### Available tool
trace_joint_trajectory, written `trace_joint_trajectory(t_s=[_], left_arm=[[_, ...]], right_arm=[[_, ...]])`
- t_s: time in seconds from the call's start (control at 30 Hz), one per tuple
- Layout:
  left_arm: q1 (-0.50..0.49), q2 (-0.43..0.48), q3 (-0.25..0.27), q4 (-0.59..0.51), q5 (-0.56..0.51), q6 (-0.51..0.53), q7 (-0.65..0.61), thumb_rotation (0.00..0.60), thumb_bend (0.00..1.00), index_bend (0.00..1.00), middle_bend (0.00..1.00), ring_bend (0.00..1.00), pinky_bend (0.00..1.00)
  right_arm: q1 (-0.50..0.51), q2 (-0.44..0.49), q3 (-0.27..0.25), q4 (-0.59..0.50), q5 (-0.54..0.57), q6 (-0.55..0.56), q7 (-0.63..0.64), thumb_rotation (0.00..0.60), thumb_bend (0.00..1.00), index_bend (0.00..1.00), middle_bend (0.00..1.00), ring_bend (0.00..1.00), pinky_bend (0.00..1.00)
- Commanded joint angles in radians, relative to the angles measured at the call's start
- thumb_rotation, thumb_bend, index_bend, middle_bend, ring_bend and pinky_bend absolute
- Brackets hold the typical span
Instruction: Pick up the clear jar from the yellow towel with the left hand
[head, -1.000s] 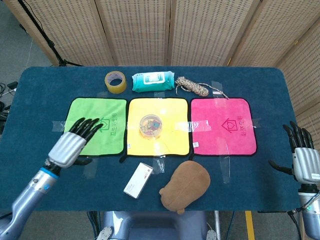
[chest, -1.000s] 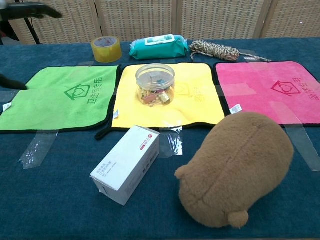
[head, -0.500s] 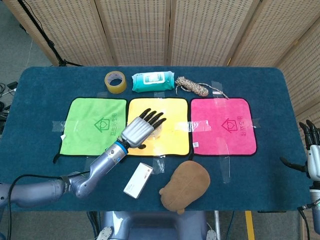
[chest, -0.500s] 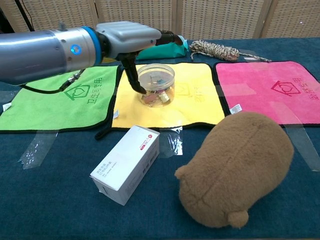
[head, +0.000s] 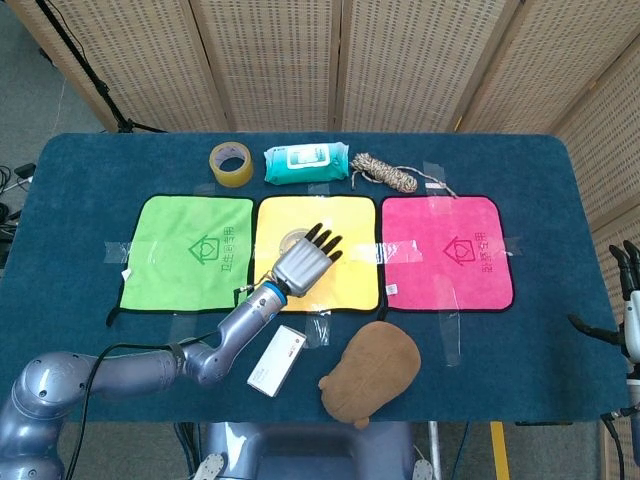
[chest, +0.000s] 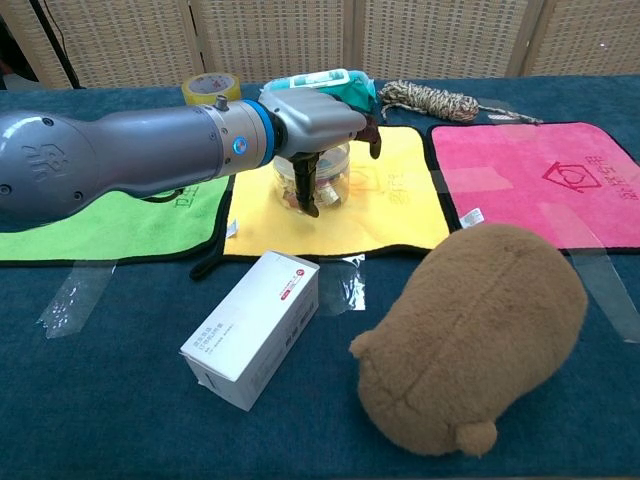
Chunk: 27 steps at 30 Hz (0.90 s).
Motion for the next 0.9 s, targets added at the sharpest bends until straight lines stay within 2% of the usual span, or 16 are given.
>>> trace_joint_trajectory(t_s=[0.03,0.2,0.37,0.67,0.9], left_arm=[[-0.016,-0.014,0.017,0.030,-0.021,-0.004,0.020,0.600,0.00,0.31,0.22,0.21,0.04],[-0.024,-0.027,0.038,0.067,-0.035,-0.002,0.030,0.600,0.00,0.31,0.24,0.22,0.06],[-0.005,-0.014,0.055,0.070,-0.039,0.007,0.009,0.600,0.00,0.39,0.31,0.27,0.08],[0.069,0.085,0.126,0.048,0.010,0.043,-0.031,0.600,0.00,0.39,0.31,0.28,0.08],[0.125,0.141,0.160,0.061,0.045,0.053,-0.091,0.600,0.00,0.39,0.31,0.27,0.08]], right_arm=[[-0.001,0.001,0.002,0.000,0.000,0.000,0.004,0.600,0.00,0.00,0.00,0.00,0.00],[-0.001,0.000,0.002,0.003,0.002,-0.010,0.008,0.600,0.00,0.00,0.00,0.00,0.00],[0.001,-0.002,0.003,0.005,-0.002,-0.016,0.010,0.600,0.00,0.00,0.00,0.00,0.00],[-0.001,-0.002,0.001,-0.007,-0.013,-0.013,0.005,0.600,0.00,0.00,0.00,0.00,0.00],[0.000,-0.005,-0.001,-0.014,-0.020,-0.013,-0.006,0.600,0.00,0.00,0.00,0.00,0.00]])
